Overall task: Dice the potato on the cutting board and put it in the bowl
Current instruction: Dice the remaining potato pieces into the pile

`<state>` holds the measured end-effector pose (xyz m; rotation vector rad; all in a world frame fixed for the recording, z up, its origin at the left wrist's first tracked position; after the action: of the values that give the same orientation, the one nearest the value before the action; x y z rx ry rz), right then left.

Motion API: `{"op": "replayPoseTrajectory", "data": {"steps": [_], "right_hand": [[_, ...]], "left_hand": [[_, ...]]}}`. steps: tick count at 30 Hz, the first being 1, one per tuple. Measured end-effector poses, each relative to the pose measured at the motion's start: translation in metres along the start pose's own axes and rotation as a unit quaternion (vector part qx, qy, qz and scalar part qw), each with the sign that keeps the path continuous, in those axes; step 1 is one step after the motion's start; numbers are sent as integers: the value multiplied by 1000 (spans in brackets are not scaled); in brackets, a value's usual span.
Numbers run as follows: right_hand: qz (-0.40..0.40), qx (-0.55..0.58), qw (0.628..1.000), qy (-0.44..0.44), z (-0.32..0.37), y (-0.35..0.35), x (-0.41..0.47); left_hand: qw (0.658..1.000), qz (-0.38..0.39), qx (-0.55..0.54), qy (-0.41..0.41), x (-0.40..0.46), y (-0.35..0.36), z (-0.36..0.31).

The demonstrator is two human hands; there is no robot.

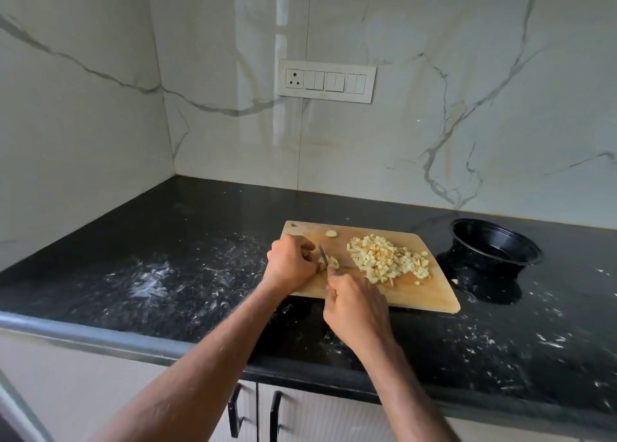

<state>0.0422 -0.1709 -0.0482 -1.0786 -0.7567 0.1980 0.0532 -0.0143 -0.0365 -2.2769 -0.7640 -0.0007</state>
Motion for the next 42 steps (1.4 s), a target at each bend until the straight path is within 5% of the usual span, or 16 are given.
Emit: {"op": "replayPoseTrajectory", "data": {"steps": [23, 26, 30, 35, 42], "right_hand": [[40, 88, 995, 23, -36, -67, -37], [-14, 107, 993, 51, -46, -68, -23], [-51, 130, 987, 80, -40, -43, -11], [-80, 104, 986, 104, -43, -27, -13], [-65, 105, 988, 95, -47, -23, -10]], "left_hand": [[996, 72, 38, 30, 5, 5, -2], [974, 143, 127, 123, 10, 2, -5], [899, 243, 216, 292, 23, -6, -21], [853, 291, 259, 347, 35, -7, -36], [876, 242, 272, 316, 24, -13, -36]]}}
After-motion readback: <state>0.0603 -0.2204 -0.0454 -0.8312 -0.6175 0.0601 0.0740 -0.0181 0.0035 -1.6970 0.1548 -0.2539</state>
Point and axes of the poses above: each hand's wrist, its own x-axis towards the middle knuckle, its own y-axis out of the palm, z = x × y, the point moved 1 cm from there along x, towards the middle knuckle, and after that the axes turned 4 degrees about -y, right-handed, at the moved point
